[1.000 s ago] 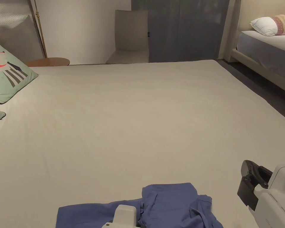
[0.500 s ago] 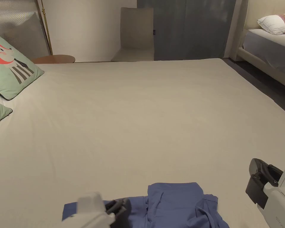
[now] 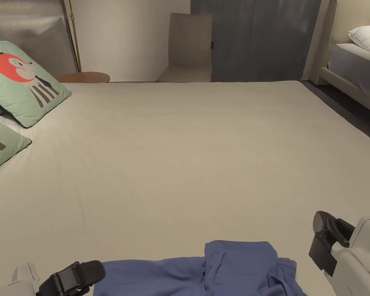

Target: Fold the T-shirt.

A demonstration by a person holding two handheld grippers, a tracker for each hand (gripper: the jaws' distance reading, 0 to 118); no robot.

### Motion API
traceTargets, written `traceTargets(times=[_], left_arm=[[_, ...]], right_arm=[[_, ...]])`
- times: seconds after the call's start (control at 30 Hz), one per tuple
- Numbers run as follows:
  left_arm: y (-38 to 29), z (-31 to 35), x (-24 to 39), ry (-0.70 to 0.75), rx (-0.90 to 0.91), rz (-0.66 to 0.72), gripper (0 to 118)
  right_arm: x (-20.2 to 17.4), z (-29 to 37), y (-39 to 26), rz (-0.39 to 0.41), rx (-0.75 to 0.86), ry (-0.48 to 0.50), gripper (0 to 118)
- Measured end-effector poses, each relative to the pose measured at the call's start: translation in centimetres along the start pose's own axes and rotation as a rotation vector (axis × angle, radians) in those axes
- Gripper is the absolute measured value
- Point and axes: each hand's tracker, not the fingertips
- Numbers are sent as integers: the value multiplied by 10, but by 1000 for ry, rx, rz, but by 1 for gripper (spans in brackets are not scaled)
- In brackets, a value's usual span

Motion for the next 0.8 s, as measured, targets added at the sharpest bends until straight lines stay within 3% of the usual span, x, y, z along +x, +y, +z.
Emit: traceTargets(times=[0.1,0.17,0.2,0.27,0.3,0.33,0.37,0.43,0.63,0.8], left_arm=[[-10,-20,-11,-31,-61,80,110],[-19,-32,-11,-26,-60,81,103],[-22,-34,-8,-39,-43,63,93],[-13,-39,-14,-24,-58,57,38],[-14,-43,-17,48,-47,68,18],[-14,-46,-19,112,-47,67,13],[-12,-47,-21,138,-49,81,13],[-13,-39,-25,32,-35,154,13],[-6,9,-26,37,50,152,11],[6,73,-30,131,204,141,11]], right_arm=[[-2,1,0,6,-4,3,0],[-3,2,1,8,-3,3,0],[-4,3,1,11,-2,2,0],[-4,4,2,16,-1,-1,0],[-4,5,3,17,1,-3,0],[-4,5,3,17,3,-3,0],[-4,6,4,17,4,-4,0],[-4,7,4,16,7,-5,0],[-5,6,4,20,-3,-7,0],[-8,5,4,13,3,4,0]])
